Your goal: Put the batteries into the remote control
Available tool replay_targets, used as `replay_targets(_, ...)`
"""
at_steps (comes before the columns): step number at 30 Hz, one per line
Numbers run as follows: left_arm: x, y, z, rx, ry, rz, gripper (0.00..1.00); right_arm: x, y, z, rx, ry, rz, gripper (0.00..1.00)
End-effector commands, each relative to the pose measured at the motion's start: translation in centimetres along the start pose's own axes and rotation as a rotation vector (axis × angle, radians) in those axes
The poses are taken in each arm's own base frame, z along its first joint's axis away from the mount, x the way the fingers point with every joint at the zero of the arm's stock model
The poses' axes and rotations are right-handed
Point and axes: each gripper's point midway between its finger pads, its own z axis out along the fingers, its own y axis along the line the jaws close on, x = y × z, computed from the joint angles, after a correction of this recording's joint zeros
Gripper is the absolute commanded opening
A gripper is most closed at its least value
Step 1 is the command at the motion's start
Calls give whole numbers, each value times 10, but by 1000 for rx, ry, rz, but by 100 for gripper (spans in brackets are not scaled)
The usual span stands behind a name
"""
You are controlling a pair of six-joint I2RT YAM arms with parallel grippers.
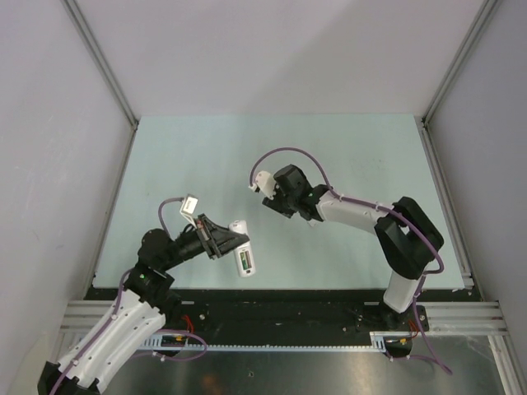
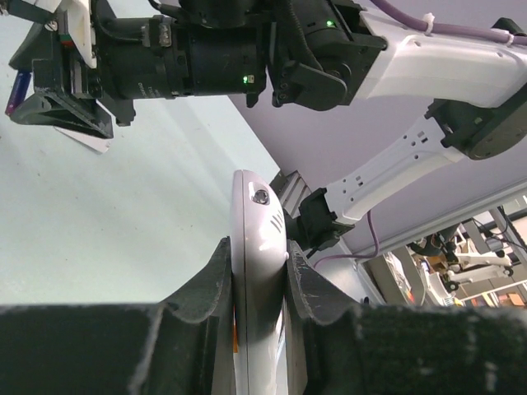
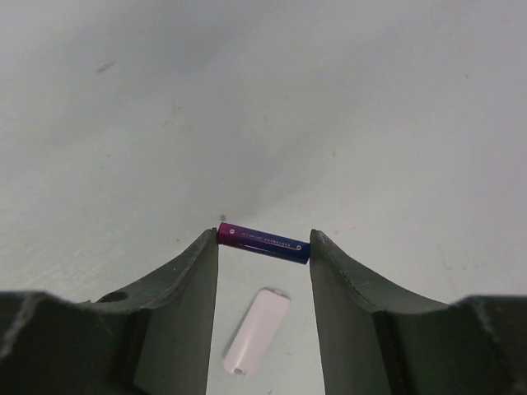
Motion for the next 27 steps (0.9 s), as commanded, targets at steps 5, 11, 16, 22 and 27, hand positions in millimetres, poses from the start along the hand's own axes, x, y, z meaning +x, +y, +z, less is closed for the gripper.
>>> replay_targets(5,-12,-25,-2,78,-35,78,0,-13,24,-1,-266,-86,37,0)
replay_targets(11,-11,-22,-2,72,-36,77,0,1,32,2,-309,-20,51,0)
replay_targets(16,-9,-23,-1,77,-26,70,0,16,43,12,-333,37,65,0)
replay_targets(22,-8,-23,-2,78,-24,66,0,25,46,17,-327,74,84,0)
replay_targets(27,-8,-22,-2,74,-29,66,0,31,42,18,-304,103,116,26)
